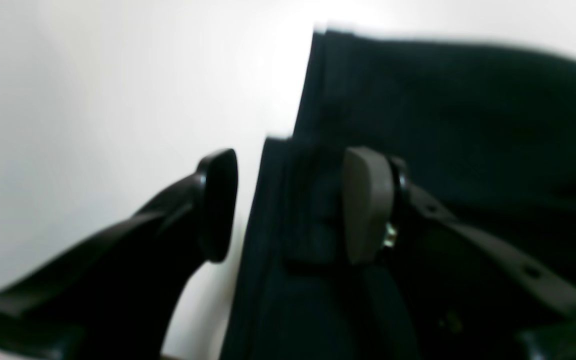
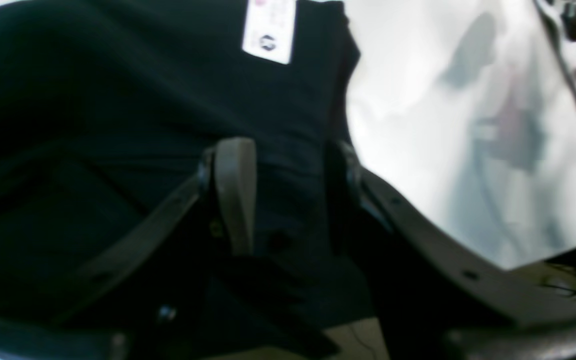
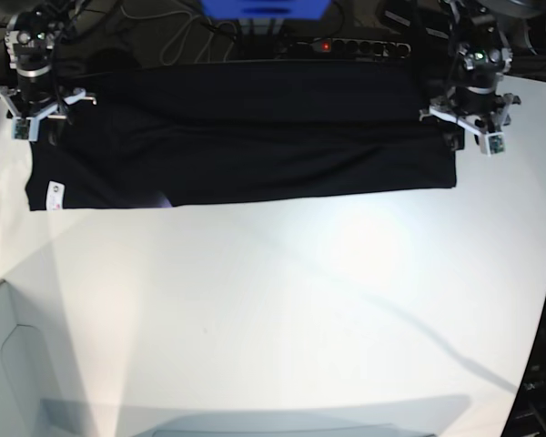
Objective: Fold the T-shirt properly
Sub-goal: 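Grasp the folded shirt's corners again with both grippers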
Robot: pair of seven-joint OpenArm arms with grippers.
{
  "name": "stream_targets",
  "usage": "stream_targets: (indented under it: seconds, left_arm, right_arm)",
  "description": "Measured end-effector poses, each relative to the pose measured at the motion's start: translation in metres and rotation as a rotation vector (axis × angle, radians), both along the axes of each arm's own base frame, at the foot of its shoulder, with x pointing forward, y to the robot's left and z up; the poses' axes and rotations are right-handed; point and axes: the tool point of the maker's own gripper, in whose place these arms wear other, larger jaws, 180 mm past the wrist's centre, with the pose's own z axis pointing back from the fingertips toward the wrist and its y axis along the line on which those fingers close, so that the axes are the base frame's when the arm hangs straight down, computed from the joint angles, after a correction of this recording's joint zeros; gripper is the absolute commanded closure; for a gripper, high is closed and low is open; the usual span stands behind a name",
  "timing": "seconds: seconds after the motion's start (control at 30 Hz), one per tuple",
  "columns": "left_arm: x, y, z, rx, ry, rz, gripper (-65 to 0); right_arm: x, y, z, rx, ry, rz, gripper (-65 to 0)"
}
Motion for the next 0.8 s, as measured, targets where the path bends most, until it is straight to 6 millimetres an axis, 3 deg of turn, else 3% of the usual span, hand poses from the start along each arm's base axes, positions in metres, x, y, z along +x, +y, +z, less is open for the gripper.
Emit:
stream_targets:
  seconds: [0.17,0.33,0.57,0.67,0.8]
  left_arm:
    - [0.004,-0.005,0.02,0.022,-0.052,-0.024,-32.8]
    - [-0.007,0.017,0.023,0.052,-0.042,0.036,-33.0]
    - [-0.014,0.018,0.019,0.052,-0.017,0.037,-50.3]
    - [-0.015,0.019,0.01,0.036,-0.007,0.046,-51.3]
    - [-0.022,0.021,-0.012,-0.025,0.031,0.082,-51.3]
  right_arm:
    - [0.002,0.015,-0.009,0.029,0.015,0.044,-23.6]
    - [-0.012,0.014,-0.016,0.026,0.06,0.043,-23.6]
    - [-0.017,0.014,-0.016,0.022,0.066,0.047,-24.0]
    - [-0.023,0.015,-0.025,0.044,0.082,0.042,-23.7]
    - [-0.03,0.014,-0.057,0.115,0.133,0.02,-23.7]
